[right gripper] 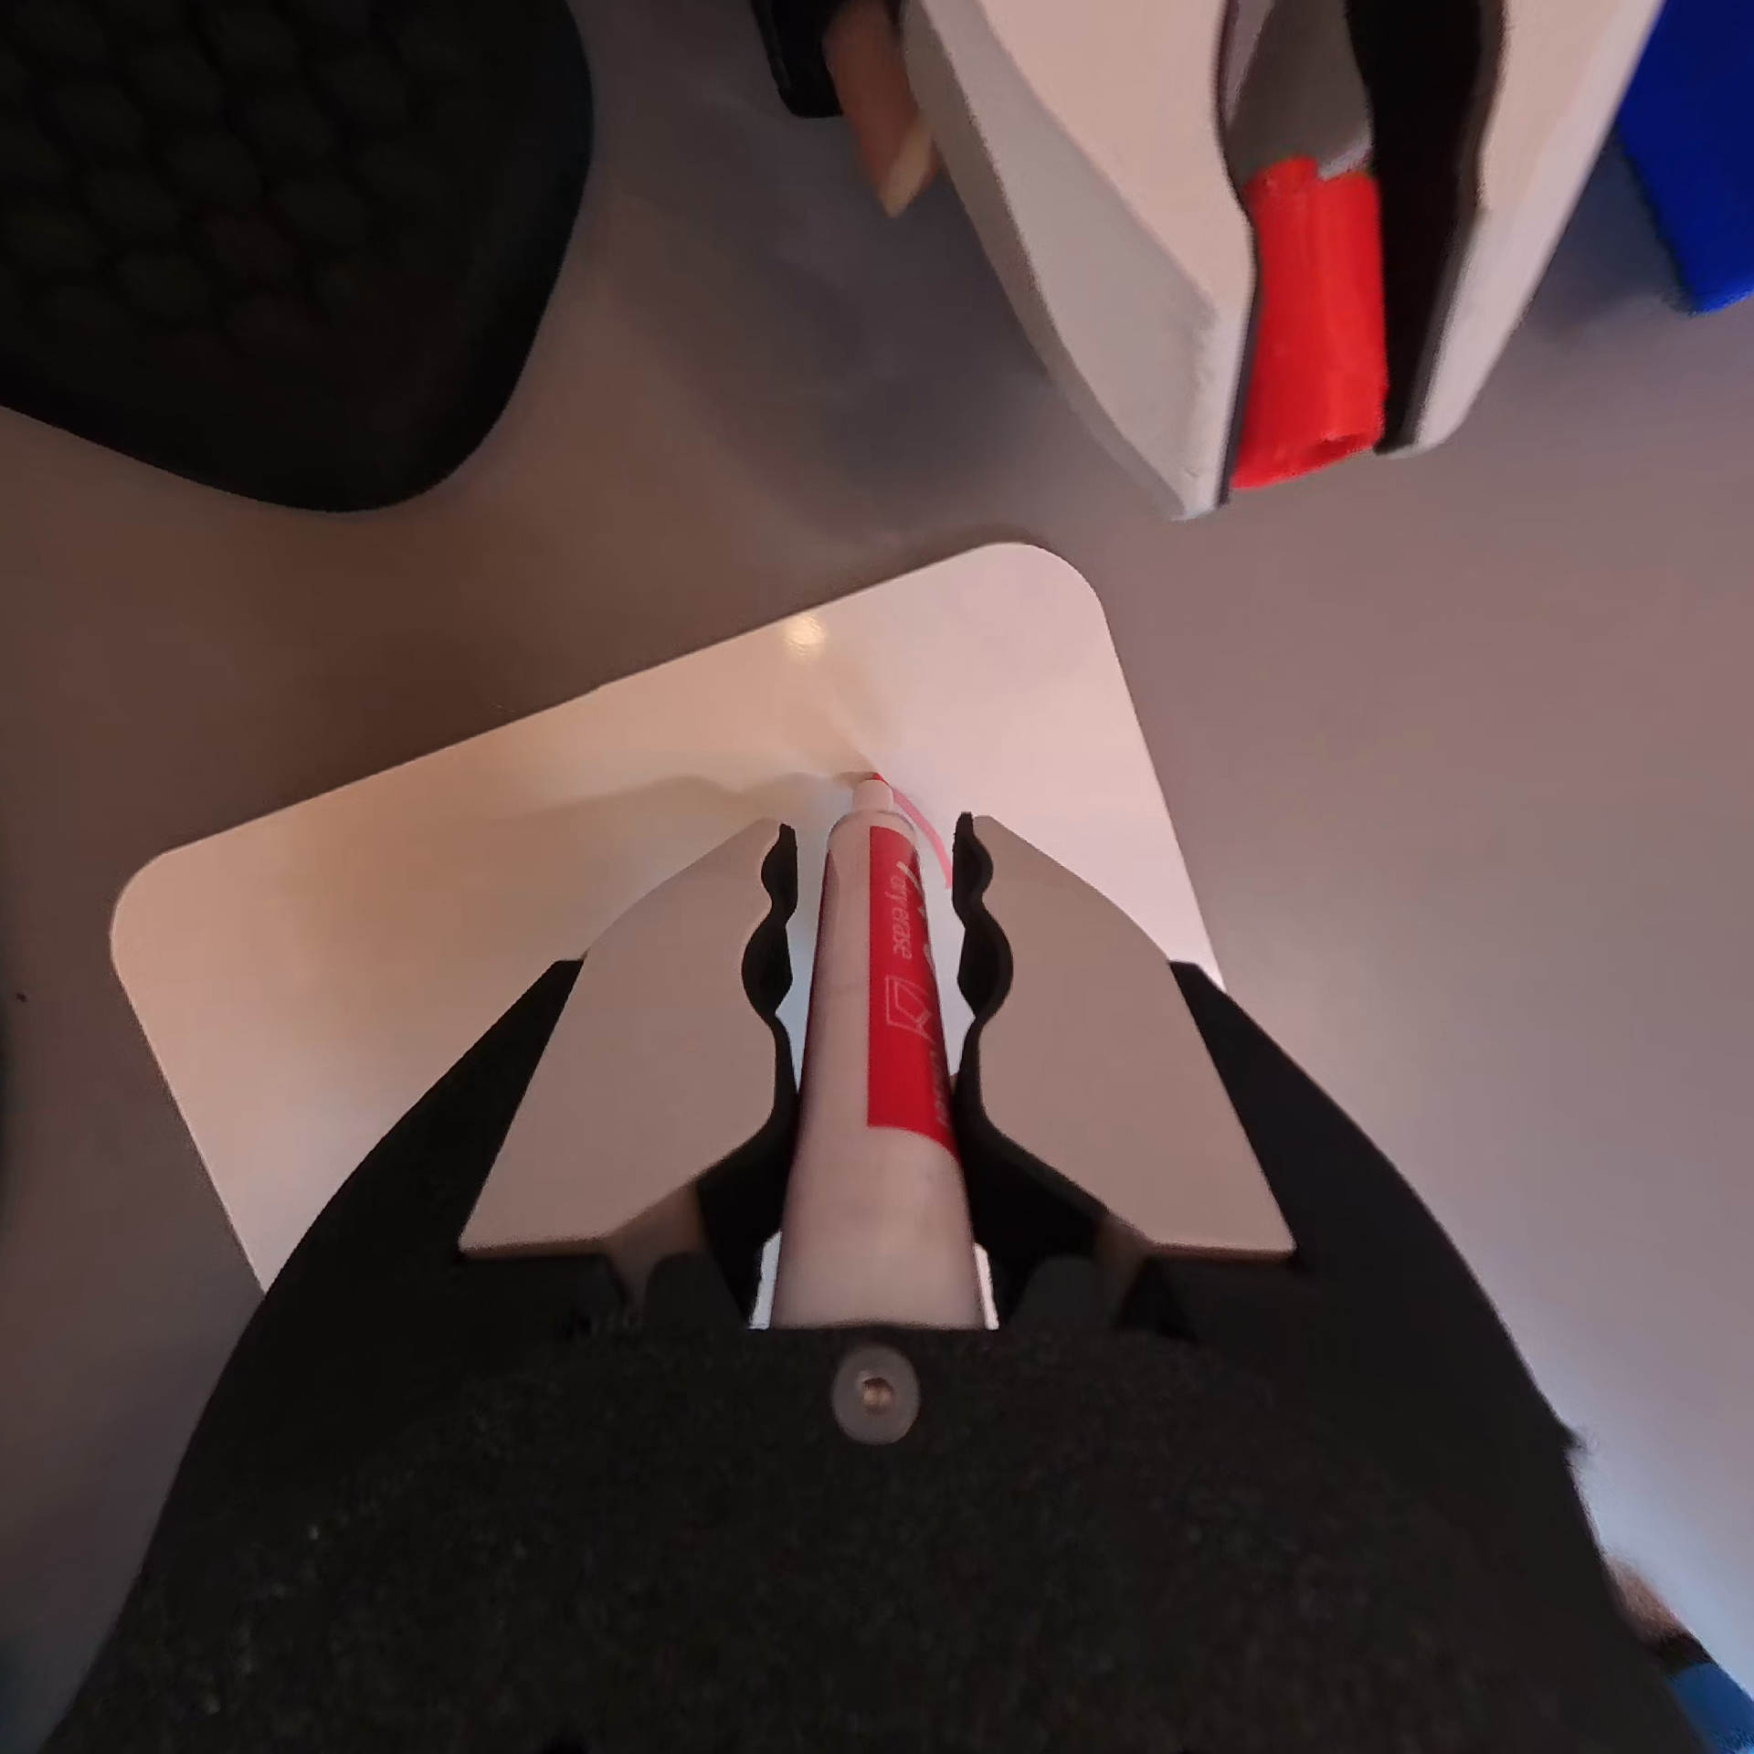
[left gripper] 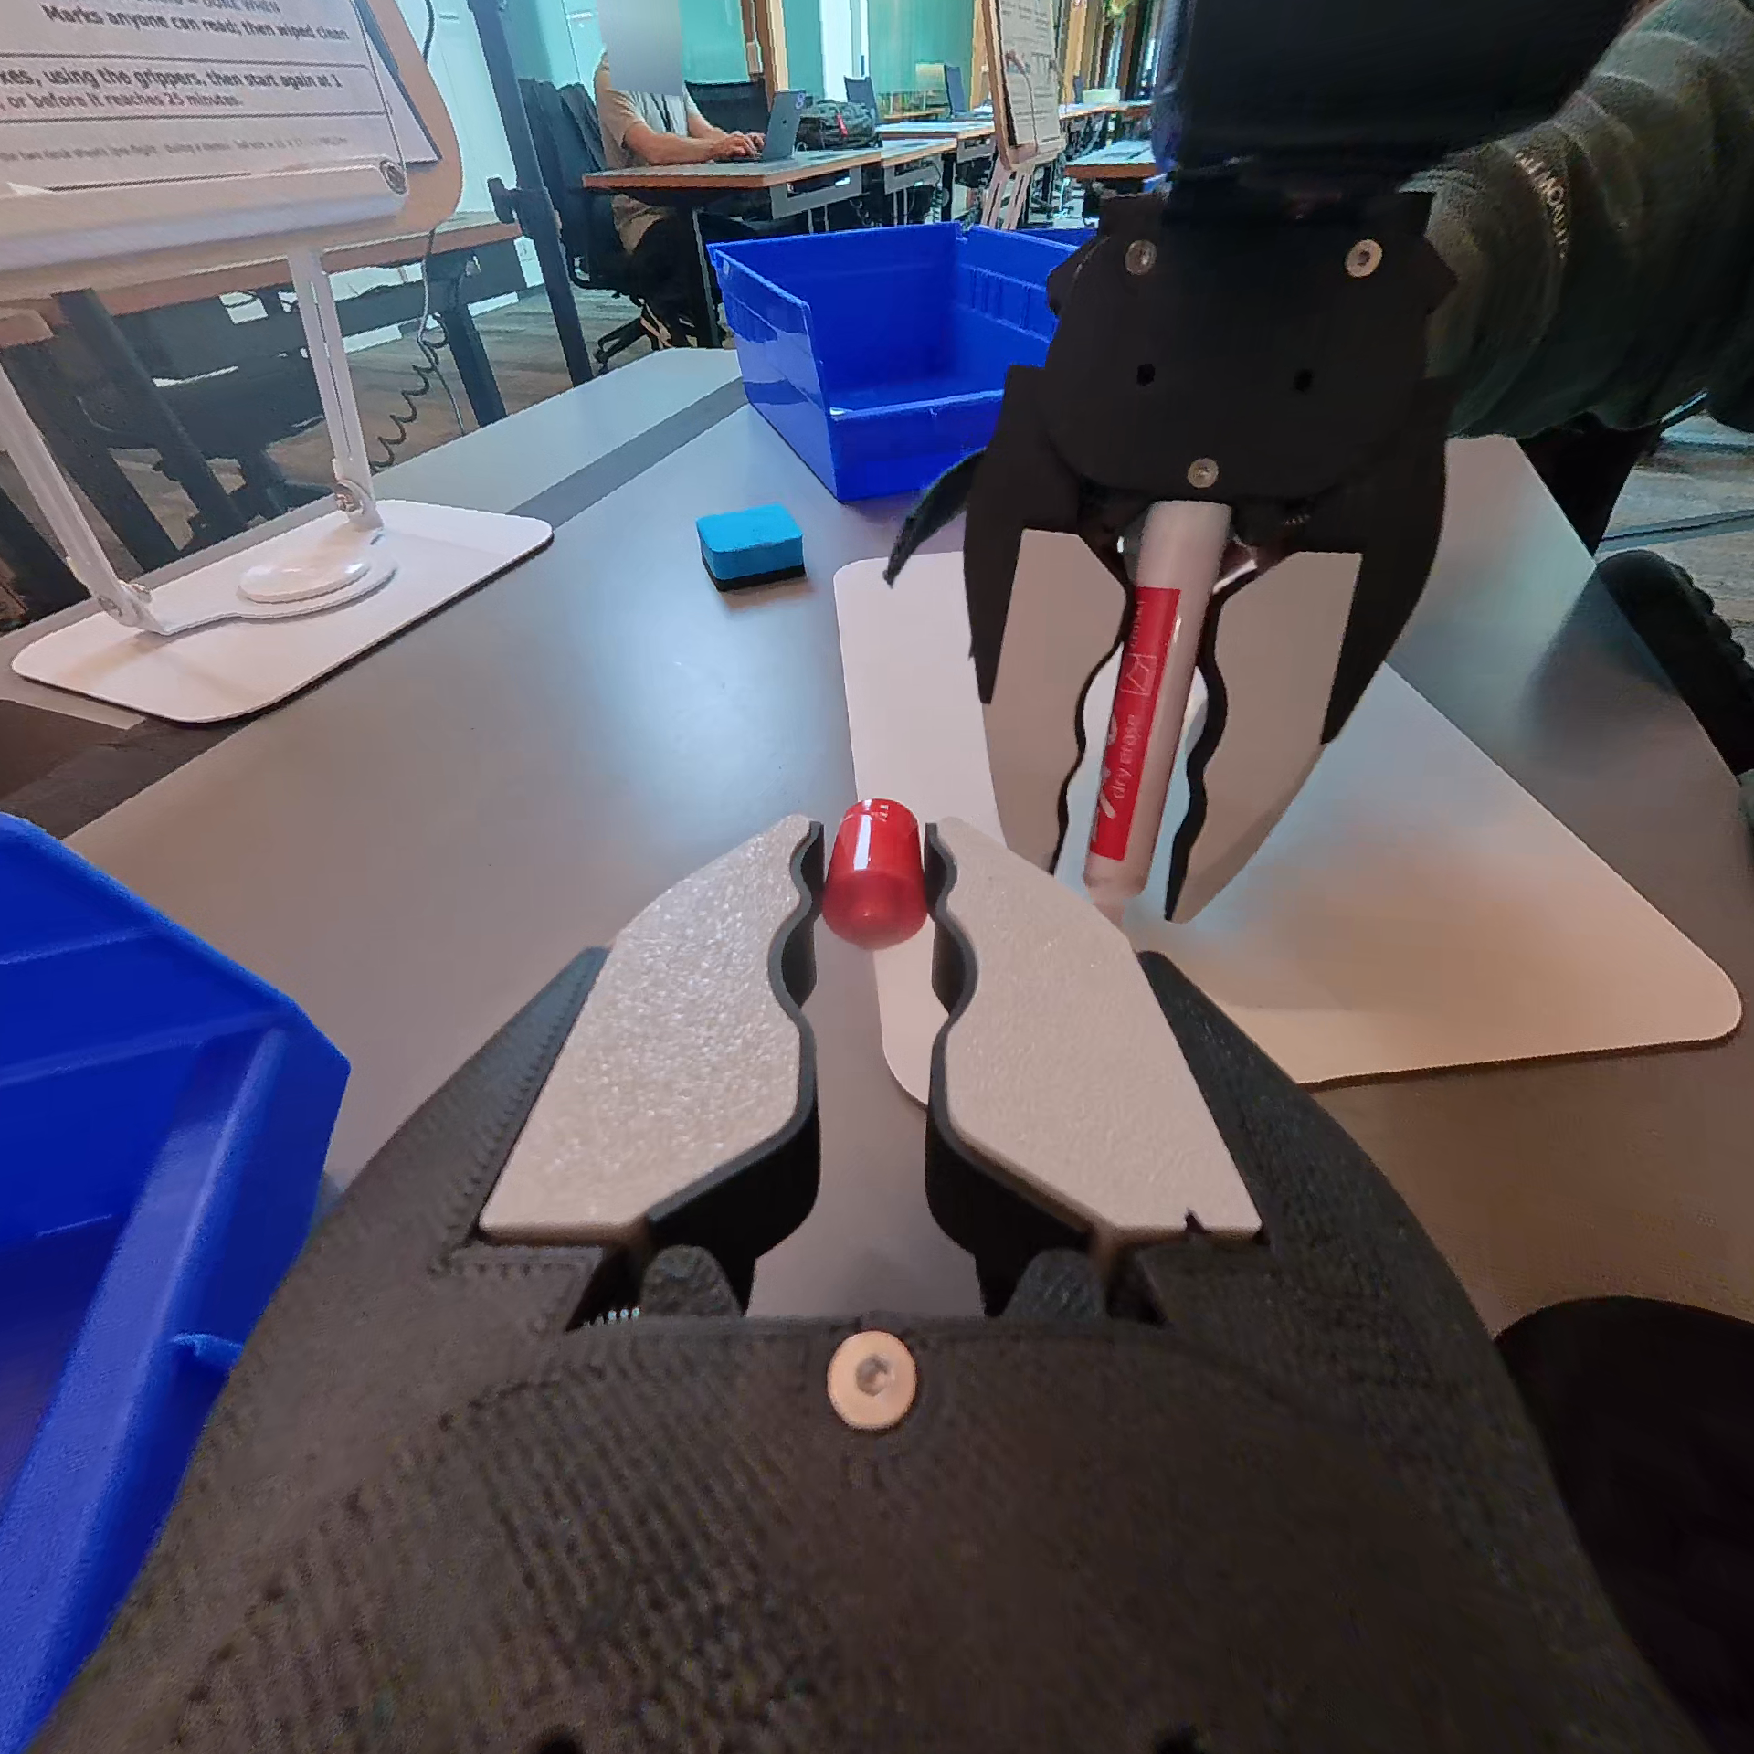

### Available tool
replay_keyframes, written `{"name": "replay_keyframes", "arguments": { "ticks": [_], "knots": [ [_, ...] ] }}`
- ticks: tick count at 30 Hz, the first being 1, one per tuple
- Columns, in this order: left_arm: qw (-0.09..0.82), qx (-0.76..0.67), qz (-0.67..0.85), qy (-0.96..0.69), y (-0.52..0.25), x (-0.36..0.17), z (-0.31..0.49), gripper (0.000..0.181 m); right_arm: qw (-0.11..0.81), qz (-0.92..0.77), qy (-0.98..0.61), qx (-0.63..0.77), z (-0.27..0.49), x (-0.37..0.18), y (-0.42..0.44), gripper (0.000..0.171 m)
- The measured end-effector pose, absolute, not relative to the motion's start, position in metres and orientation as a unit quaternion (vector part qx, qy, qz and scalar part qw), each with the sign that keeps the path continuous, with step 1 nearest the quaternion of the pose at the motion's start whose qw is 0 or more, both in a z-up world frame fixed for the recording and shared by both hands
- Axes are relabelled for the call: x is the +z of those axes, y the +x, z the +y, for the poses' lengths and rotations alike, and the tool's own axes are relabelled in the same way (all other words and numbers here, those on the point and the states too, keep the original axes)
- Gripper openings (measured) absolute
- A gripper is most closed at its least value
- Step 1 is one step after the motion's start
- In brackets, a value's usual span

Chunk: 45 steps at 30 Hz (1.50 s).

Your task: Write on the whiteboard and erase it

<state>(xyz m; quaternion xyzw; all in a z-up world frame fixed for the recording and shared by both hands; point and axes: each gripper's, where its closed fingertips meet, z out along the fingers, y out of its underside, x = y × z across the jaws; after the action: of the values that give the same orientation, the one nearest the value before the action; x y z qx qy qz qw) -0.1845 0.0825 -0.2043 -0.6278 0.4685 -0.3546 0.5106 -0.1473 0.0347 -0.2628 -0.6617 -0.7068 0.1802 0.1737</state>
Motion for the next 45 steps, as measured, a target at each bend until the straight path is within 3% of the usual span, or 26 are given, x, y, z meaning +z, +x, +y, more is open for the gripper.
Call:
{"name": "replay_keyframes", "arguments": {
  "ticks": [21, 33, 45],
  "knots": [
    [0.508, -0.352, 0.466, -0.633, -0.186, -0.208, 0.085, 0.02, 0.133, -0.732, -0.647, 0.168, -0.035, -0.263, -0.104, 0.033],
    [0.507, -0.35, 0.466, -0.635, -0.186, -0.209, 0.085, 0.02, 0.14, -0.702, -0.691, 0.101, 0.017, -0.263, -0.064, 0.033],
    [0.507, -0.352, 0.466, -0.633, -0.186, -0.208, 0.085, 0.02, 0.158, -0.728, -0.658, 0.107, 0.05, -0.263, -0.117, 0.033]
  ]
}}
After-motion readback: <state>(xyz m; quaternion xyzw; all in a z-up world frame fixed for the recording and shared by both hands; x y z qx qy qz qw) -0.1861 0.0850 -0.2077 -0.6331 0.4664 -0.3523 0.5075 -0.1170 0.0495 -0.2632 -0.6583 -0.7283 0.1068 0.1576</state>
